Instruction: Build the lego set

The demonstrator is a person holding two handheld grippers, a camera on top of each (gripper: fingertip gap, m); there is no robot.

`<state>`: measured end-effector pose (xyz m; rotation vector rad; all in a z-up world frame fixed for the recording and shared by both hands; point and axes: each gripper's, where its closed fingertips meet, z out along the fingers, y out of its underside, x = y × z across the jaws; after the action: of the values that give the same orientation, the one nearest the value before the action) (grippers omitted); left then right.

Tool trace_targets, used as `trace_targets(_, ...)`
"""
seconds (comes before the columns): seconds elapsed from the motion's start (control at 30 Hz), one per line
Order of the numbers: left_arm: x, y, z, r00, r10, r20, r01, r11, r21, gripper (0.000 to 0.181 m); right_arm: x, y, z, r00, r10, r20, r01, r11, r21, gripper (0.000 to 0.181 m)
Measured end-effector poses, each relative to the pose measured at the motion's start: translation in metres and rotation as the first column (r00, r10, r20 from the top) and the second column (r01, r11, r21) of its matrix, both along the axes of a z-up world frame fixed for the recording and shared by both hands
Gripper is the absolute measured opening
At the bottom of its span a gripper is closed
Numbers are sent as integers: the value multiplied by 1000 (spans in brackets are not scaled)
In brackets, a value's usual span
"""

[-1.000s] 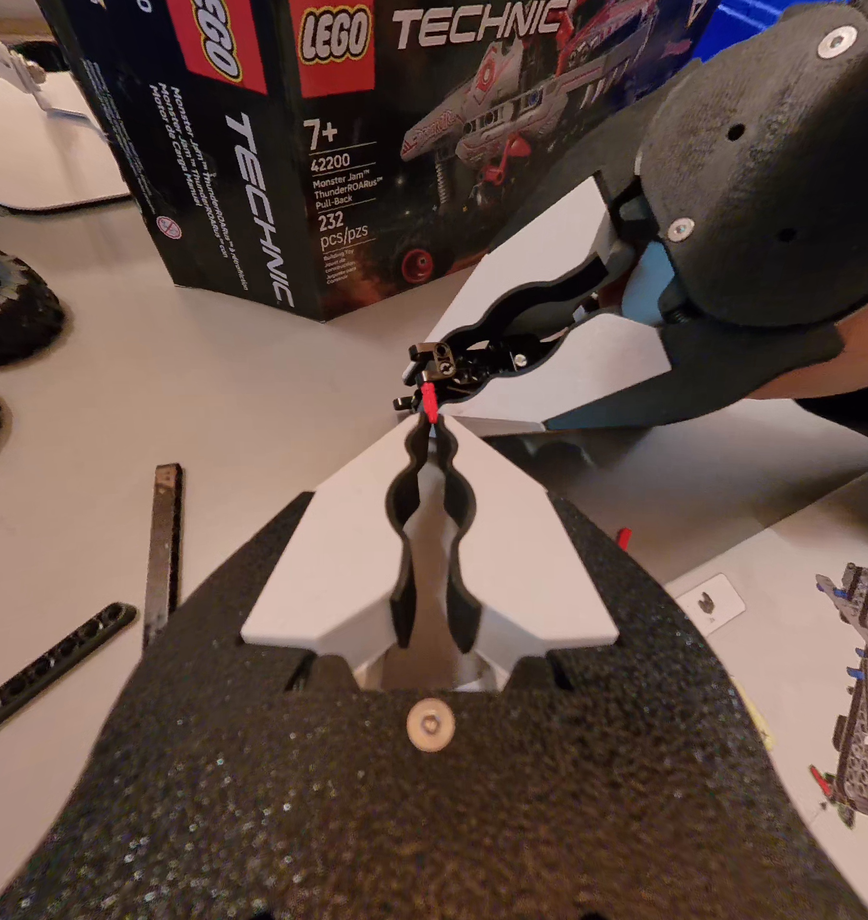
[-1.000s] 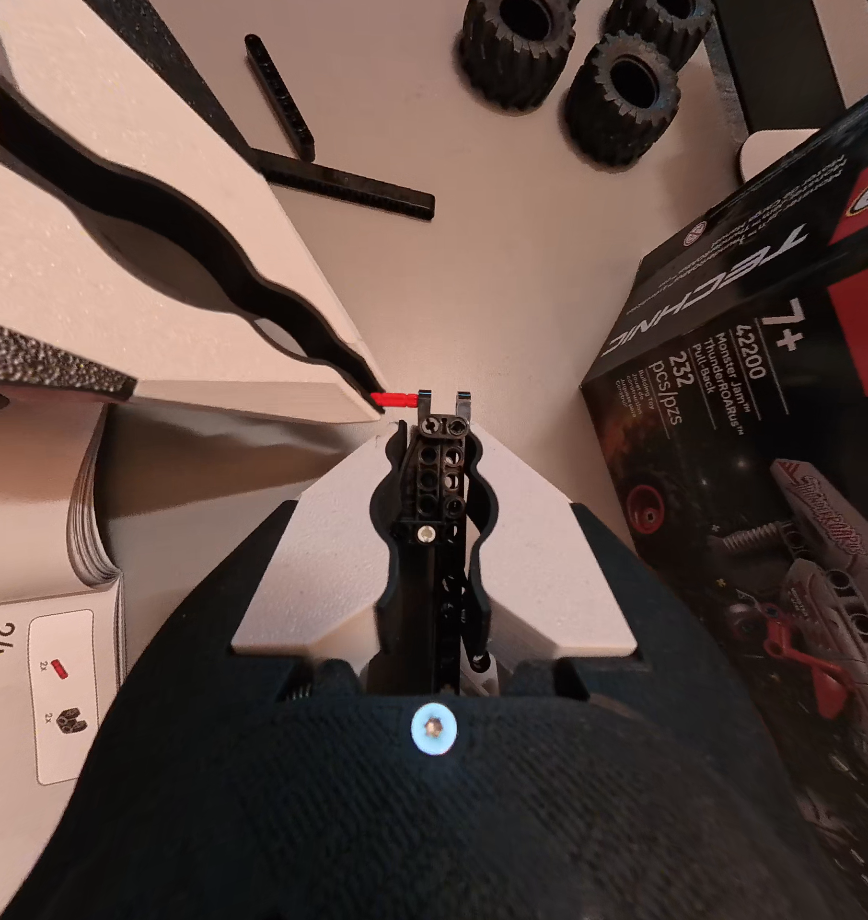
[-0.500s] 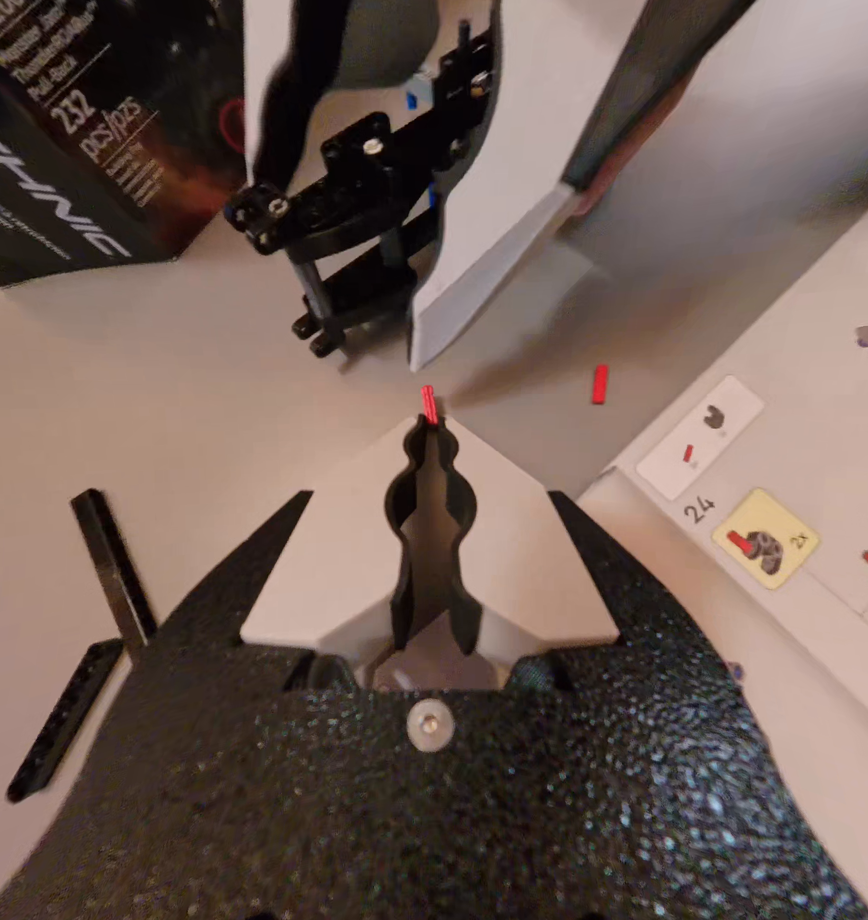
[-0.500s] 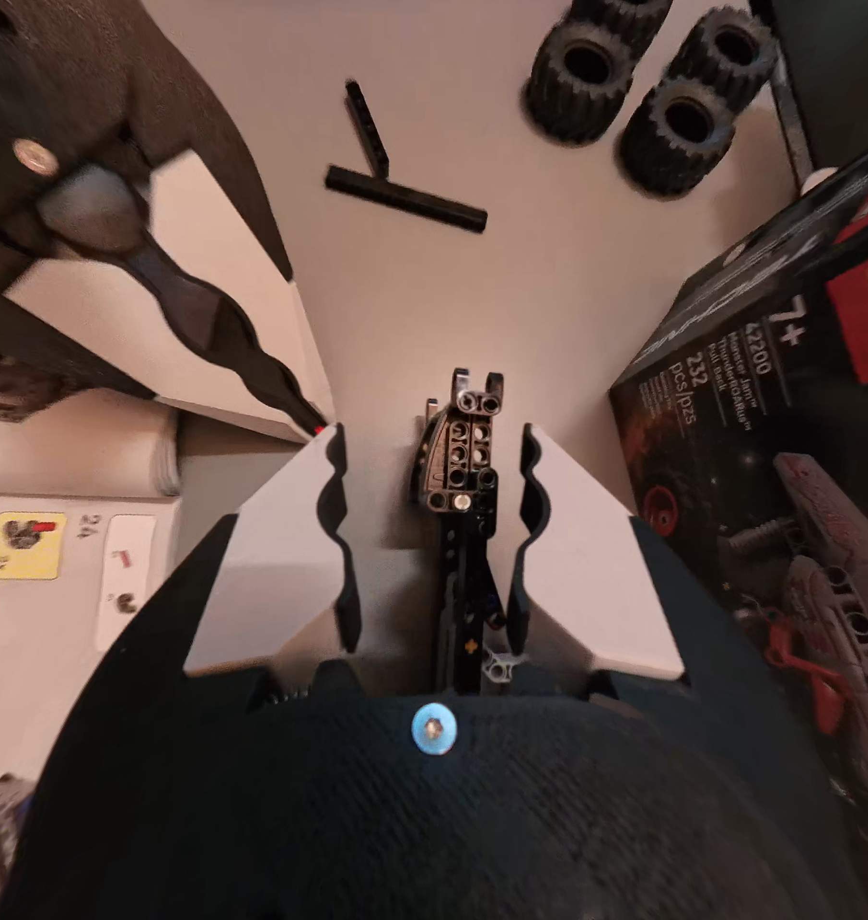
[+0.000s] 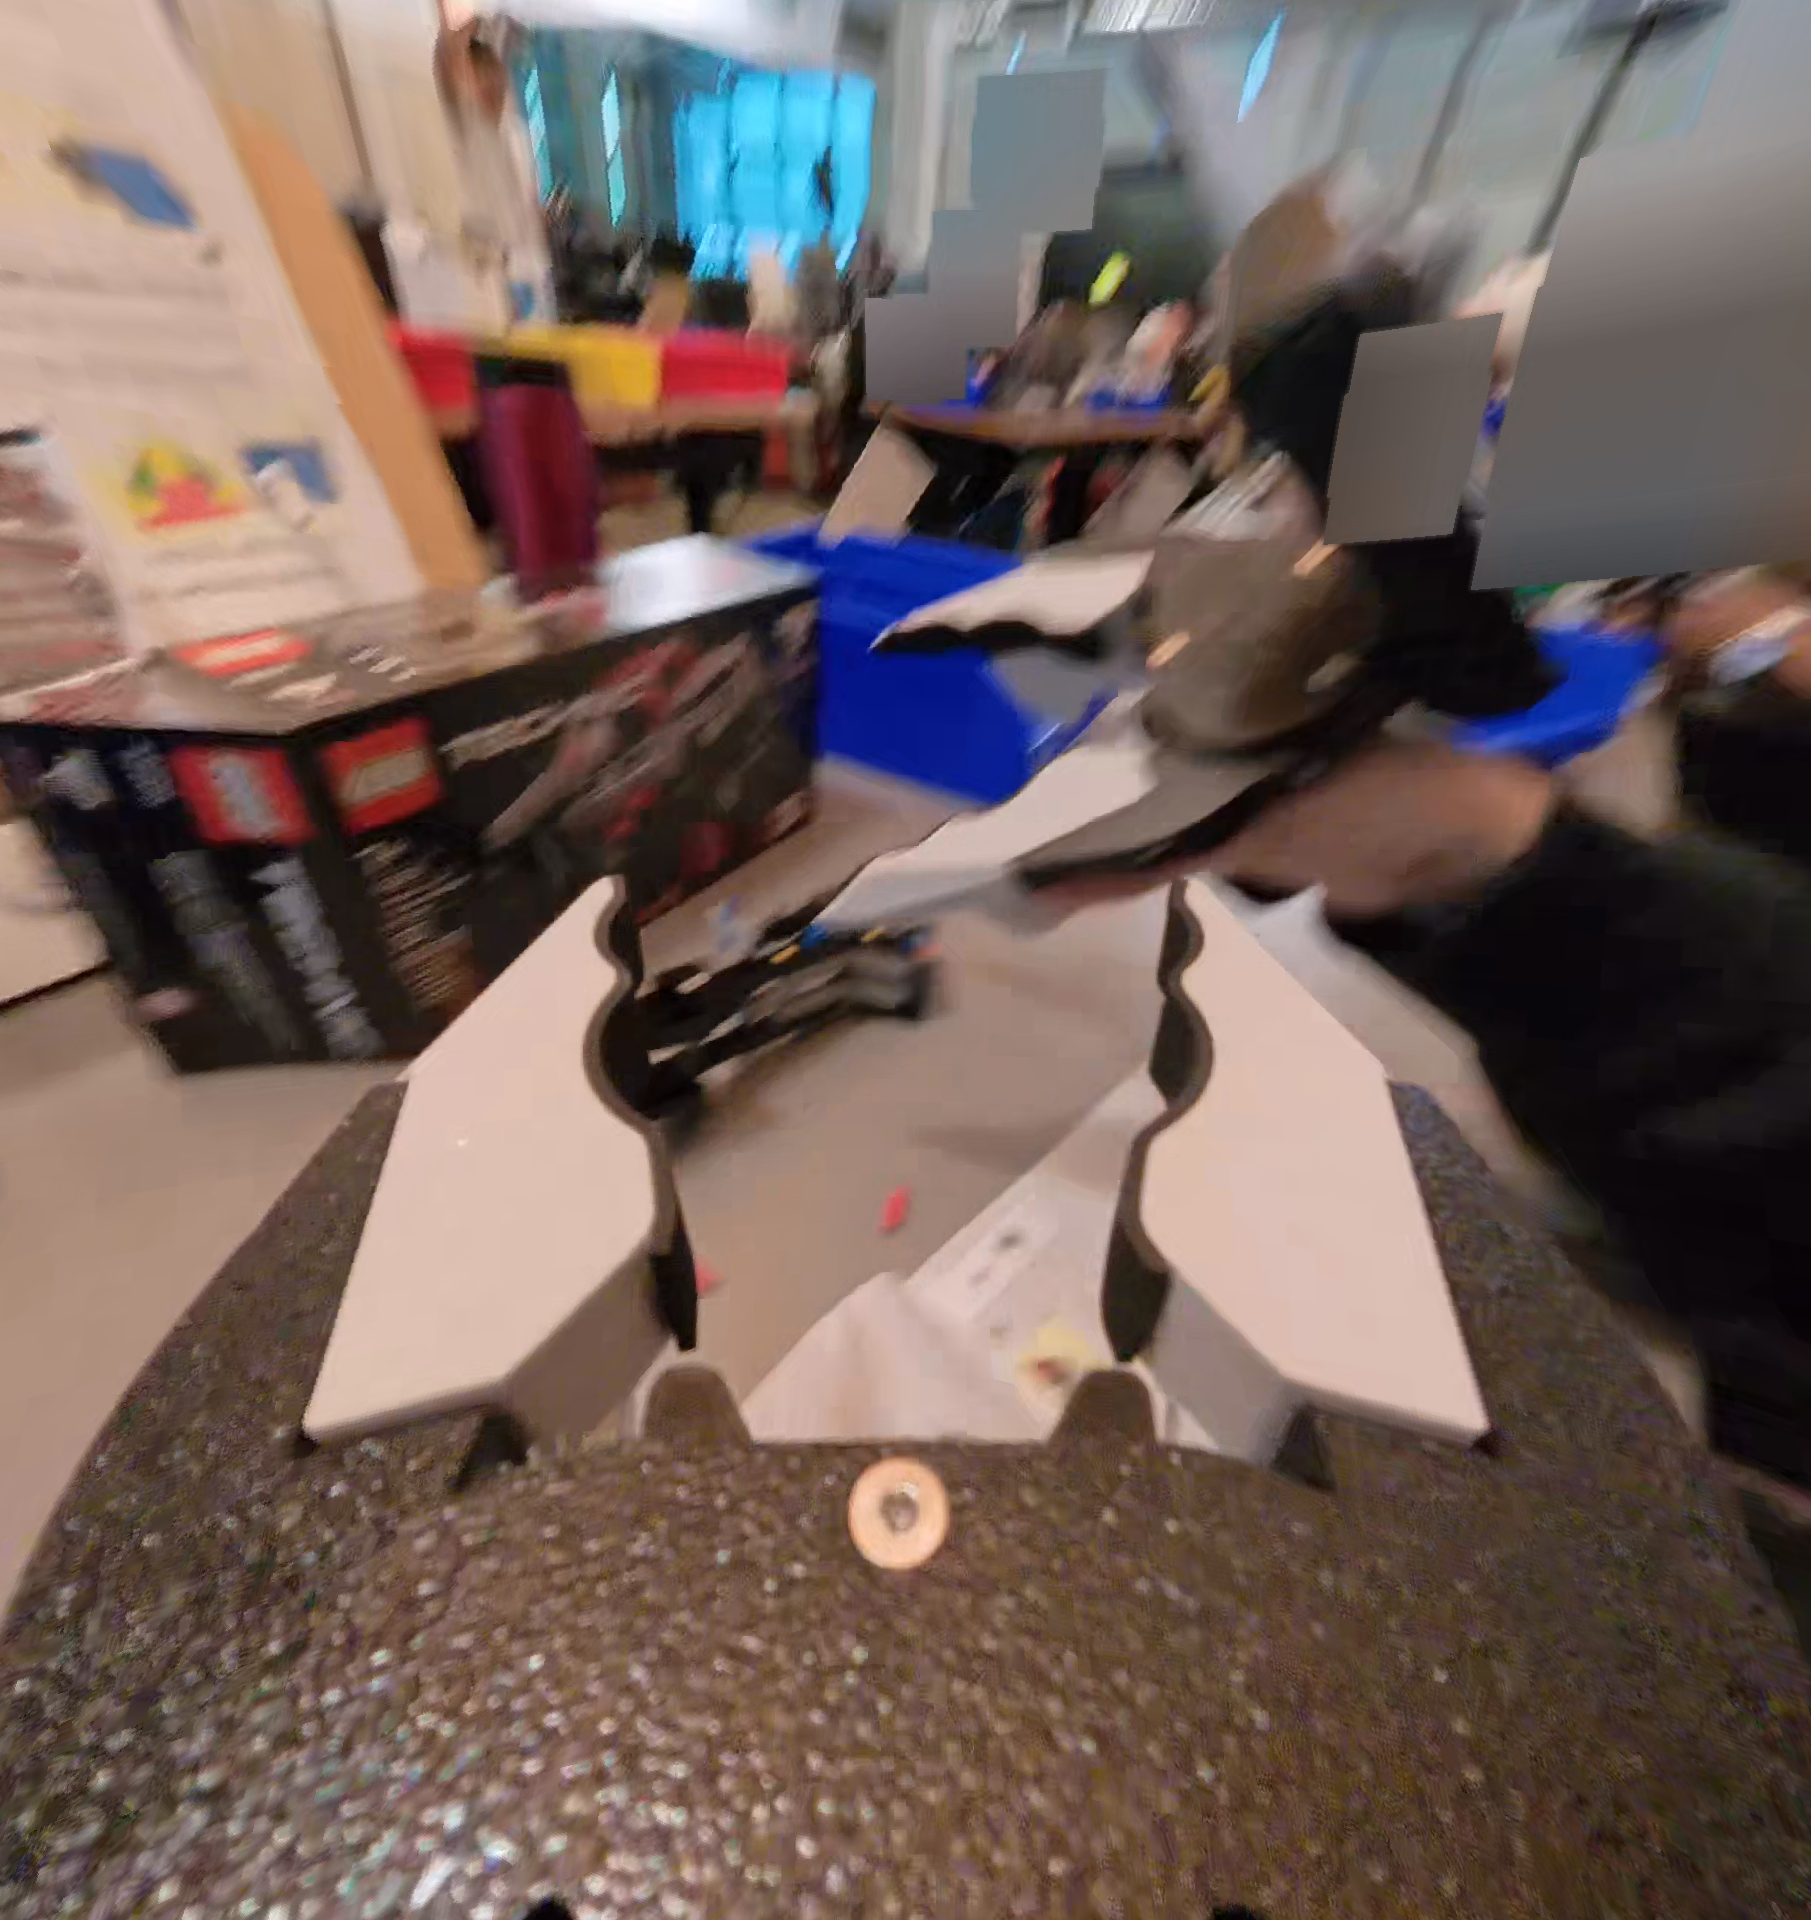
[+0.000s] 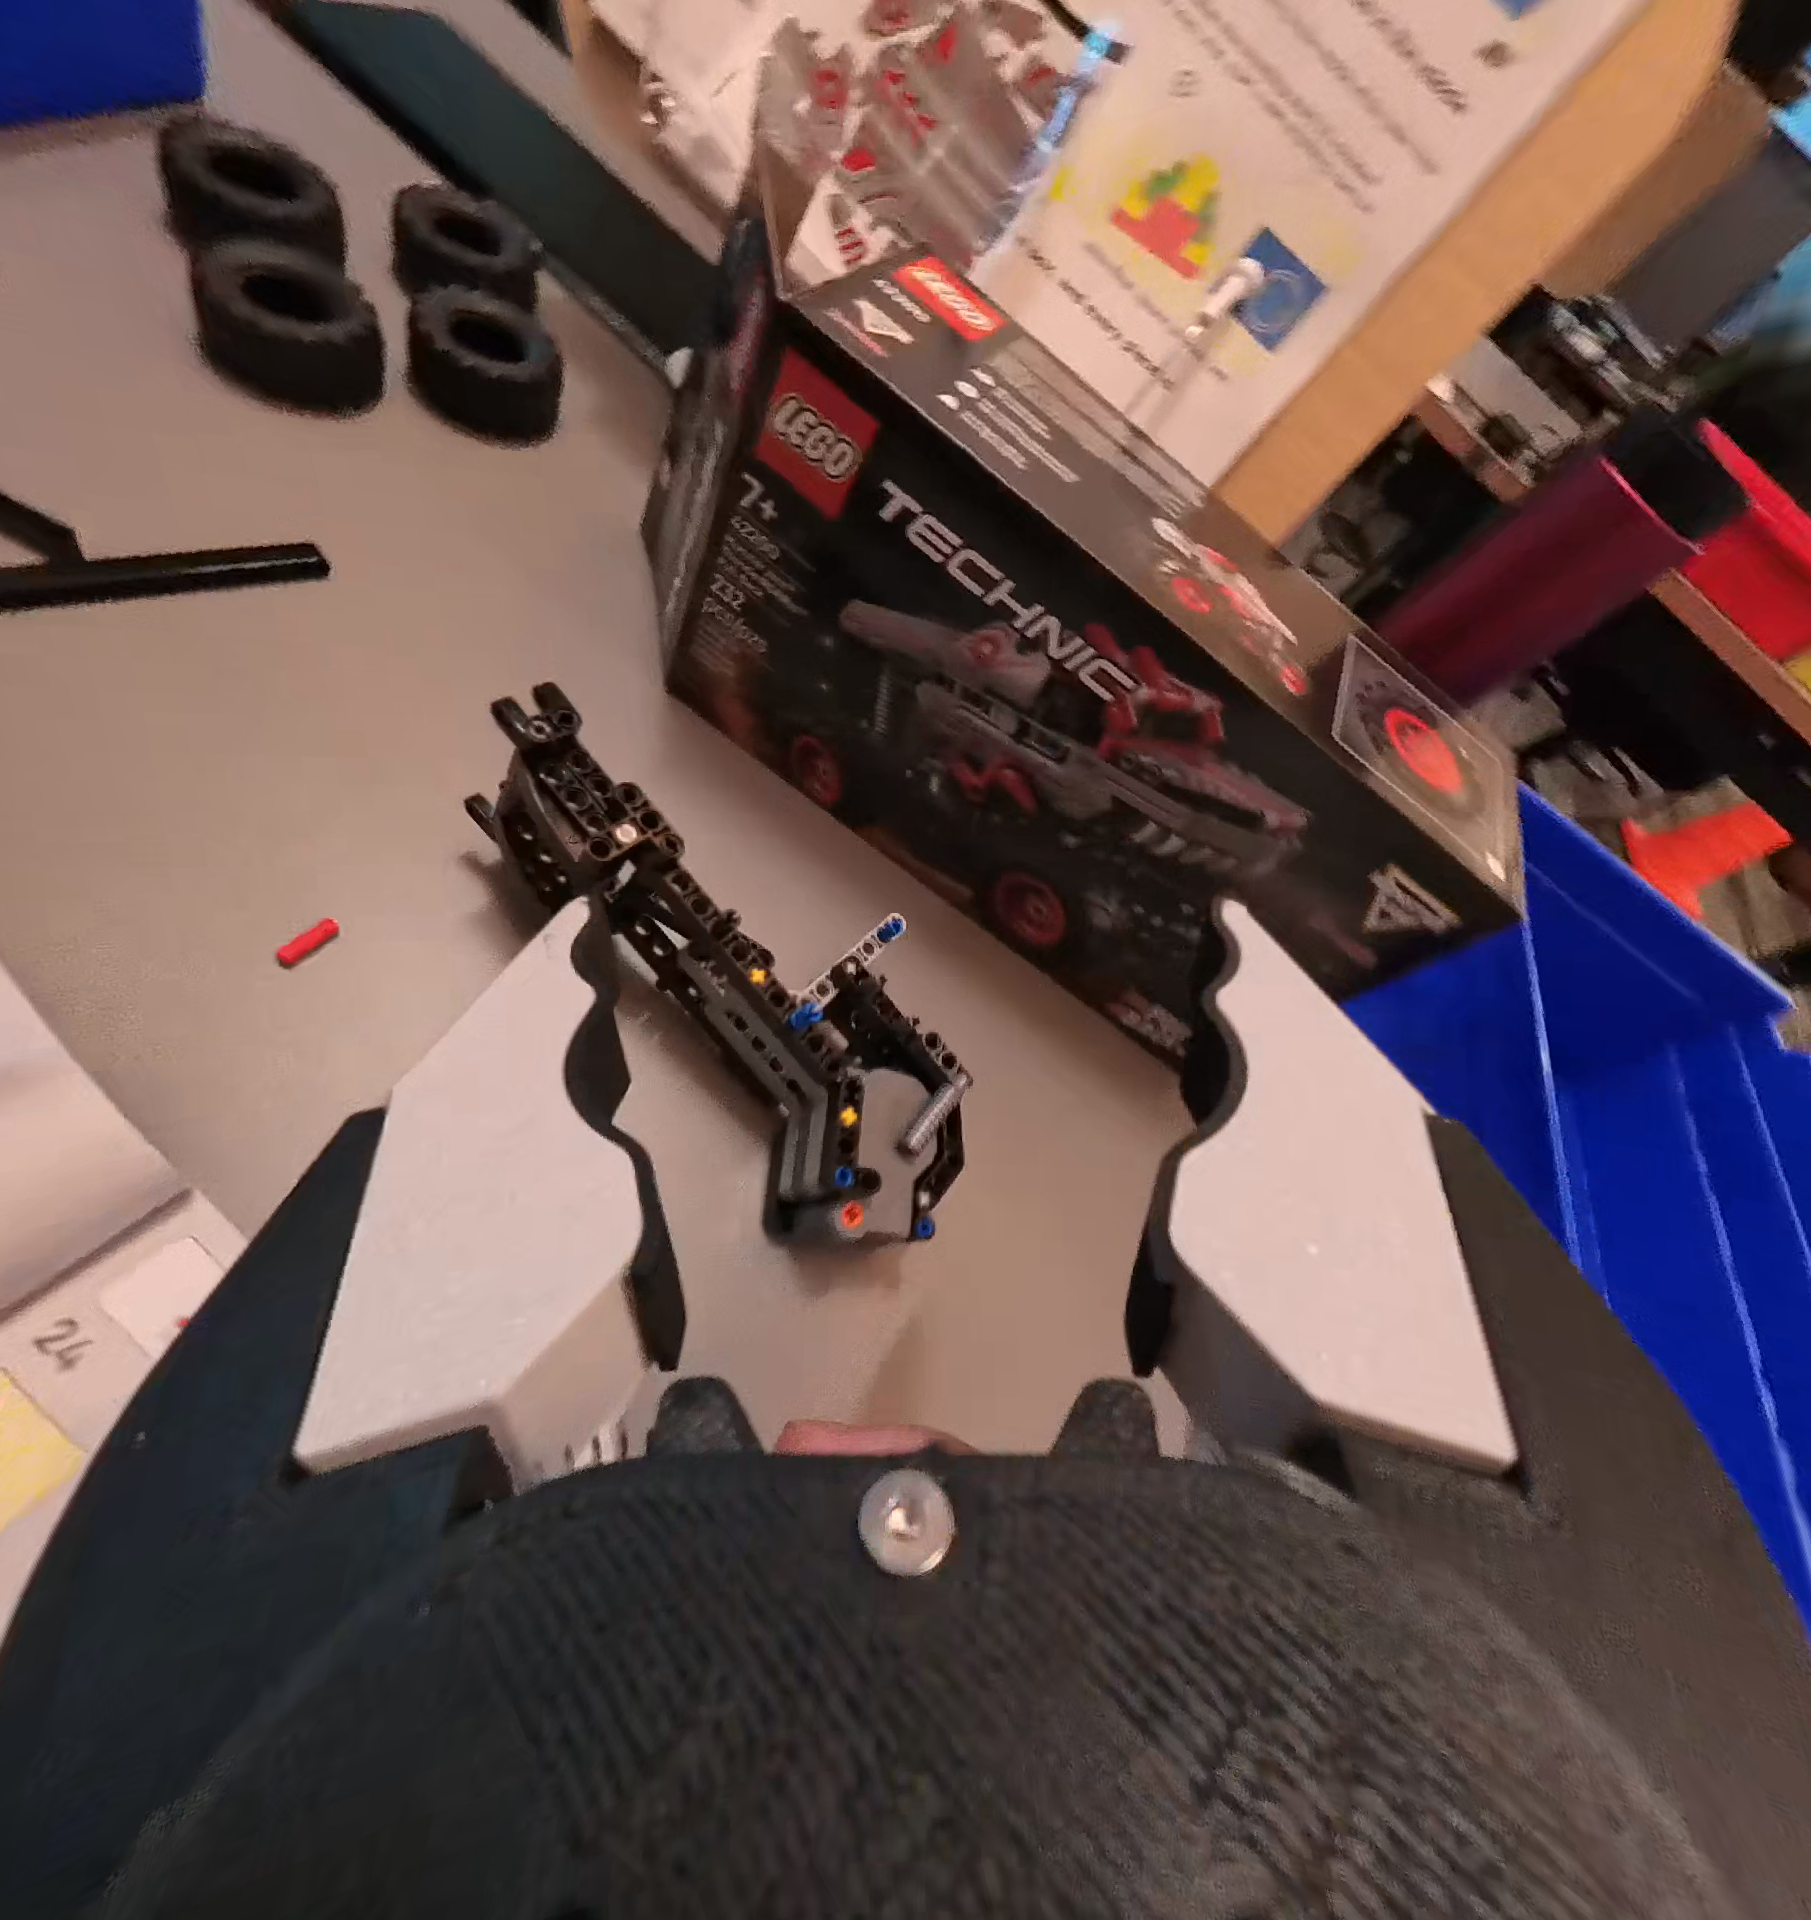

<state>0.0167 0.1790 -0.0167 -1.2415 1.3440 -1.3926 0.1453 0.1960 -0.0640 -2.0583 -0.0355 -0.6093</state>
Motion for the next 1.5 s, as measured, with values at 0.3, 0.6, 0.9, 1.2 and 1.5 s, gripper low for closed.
trace_targets(0.3, -29, -119, 7, 960, -275, 55, 280, 944, -172, 92, -44, -25, -3, 972, -236, -4, 236, 966, 105, 111)
trace_targets(0.6, -52, -123, 18, 985, -170, 31, 172, 980, -96, 93, -77, -40, 10, 960, -261, 102, 246, 960, 135, 108)
trace_targets(0.9, -56, -135, 14, 985, -151, -78, 151, 988, -1, 122, -74, -80, 24, 914, -340, 220, 311, 938, 155, 106)
trace_targets(1.2, -67, -113, 37, 999, -34, -40, 39, 989, 141, 130, -79, -83, 6, 952, -298, 73, 290, 951, 103, 119)
trace_targets(1.5, -104, 89, 2, 822, 568, -53, -543, 807, 231, 129, -124, -77, 13, 982, -157, -106, 173, 972, 159, 119)
